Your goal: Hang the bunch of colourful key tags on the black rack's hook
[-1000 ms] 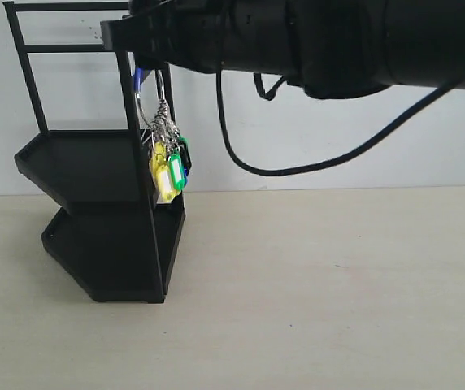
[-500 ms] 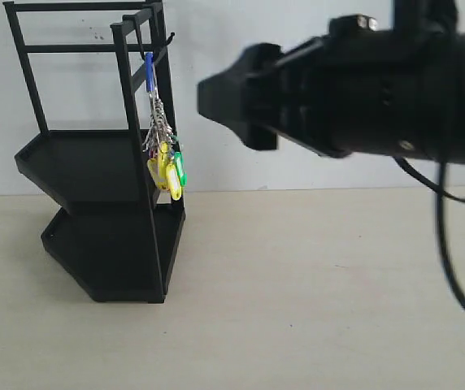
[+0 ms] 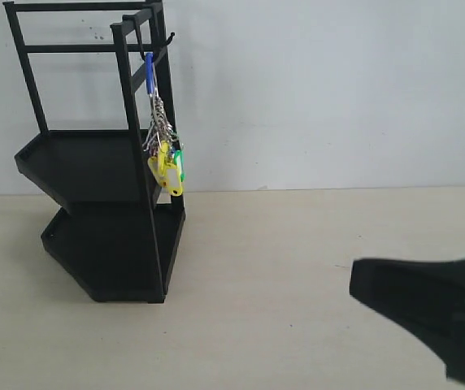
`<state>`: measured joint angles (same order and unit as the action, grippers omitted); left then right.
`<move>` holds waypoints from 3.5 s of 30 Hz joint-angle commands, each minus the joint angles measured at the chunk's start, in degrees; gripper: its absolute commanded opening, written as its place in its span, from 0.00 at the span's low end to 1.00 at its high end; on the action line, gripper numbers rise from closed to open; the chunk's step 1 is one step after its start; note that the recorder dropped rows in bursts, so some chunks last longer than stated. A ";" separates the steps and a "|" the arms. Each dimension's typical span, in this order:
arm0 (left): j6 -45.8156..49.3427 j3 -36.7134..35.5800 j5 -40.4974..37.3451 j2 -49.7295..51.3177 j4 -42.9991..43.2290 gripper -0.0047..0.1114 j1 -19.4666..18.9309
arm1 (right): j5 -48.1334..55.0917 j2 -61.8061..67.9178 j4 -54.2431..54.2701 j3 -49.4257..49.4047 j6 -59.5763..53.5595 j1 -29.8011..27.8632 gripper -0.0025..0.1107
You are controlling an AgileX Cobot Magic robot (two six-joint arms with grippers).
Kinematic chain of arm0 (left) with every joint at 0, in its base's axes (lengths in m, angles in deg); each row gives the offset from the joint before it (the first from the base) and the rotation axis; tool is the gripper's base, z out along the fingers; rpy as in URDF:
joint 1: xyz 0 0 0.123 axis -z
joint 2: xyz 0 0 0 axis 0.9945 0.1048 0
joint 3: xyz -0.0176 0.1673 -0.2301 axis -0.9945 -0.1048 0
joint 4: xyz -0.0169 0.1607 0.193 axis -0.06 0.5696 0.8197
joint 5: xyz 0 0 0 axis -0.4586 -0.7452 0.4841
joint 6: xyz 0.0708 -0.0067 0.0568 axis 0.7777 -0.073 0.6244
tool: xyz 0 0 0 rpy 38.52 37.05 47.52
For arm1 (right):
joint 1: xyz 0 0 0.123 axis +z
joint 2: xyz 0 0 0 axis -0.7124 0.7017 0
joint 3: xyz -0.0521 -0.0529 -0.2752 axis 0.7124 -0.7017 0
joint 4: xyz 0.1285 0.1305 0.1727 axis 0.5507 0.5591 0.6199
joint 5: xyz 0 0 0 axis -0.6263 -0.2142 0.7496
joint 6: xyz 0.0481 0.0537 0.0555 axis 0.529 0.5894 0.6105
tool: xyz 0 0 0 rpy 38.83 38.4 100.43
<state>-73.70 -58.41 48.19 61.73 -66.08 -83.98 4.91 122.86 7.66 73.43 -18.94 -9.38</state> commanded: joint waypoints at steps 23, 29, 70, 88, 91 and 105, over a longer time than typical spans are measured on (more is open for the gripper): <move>0.20 0.08 0.45 -0.12 0.28 0.08 0.04 | -2.82 -3.76 -0.13 -4.58 -4.72 -2.40 0.02; 0.20 0.08 0.45 -0.12 0.28 0.08 0.04 | 2.95 -12.07 -0.13 -10.87 -4.72 -13.28 0.02; 0.20 0.08 0.45 -0.12 0.28 0.08 0.04 | 14.79 -40.17 -82.47 -24.05 57.49 -34.35 0.02; 0.20 0.08 0.45 -0.12 0.28 0.08 0.04 | 14.84 -40.17 -81.05 -24.05 59.30 -34.35 0.02; 0.20 0.08 0.45 -0.12 0.28 0.08 0.04 | 14.84 -40.17 -81.07 -24.05 59.19 -34.35 0.02; 0.20 0.08 0.45 -0.12 0.28 0.08 0.04 | 14.84 -40.17 -81.07 -24.05 59.34 -34.35 0.02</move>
<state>-73.70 -58.41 48.19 61.73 -66.08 -83.98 19.73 82.99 -73.51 49.33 40.49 -43.63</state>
